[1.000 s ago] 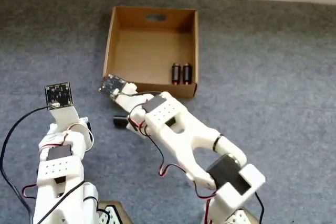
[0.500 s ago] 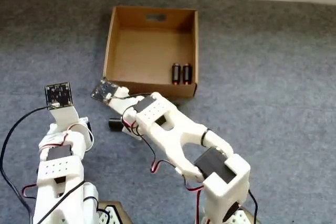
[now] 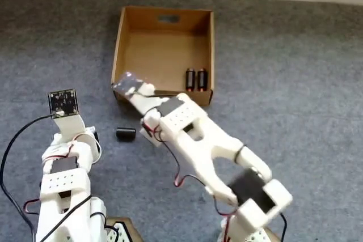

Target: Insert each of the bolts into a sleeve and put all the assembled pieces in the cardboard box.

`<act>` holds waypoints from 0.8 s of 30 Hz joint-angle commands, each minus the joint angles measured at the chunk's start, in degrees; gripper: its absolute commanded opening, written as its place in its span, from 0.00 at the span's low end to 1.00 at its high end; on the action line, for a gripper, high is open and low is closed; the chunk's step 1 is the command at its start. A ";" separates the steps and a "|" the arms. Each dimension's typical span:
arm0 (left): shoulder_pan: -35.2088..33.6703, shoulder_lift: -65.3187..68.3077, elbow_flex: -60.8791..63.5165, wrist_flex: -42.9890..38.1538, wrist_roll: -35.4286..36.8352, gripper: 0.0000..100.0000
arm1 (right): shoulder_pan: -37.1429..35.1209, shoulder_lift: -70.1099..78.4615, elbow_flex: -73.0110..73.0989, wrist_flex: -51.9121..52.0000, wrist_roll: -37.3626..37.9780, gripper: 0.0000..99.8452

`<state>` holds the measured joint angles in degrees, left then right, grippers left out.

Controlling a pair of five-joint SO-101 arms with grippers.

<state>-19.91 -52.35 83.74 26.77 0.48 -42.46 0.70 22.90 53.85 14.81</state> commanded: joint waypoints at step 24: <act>2.77 -0.84 -2.15 -0.79 -0.09 0.02 | 7.34 -17.01 29.93 2.68 0.44 0.14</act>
<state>-17.89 -52.35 83.65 26.77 0.40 -36.04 -14.59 51.65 55.78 13.32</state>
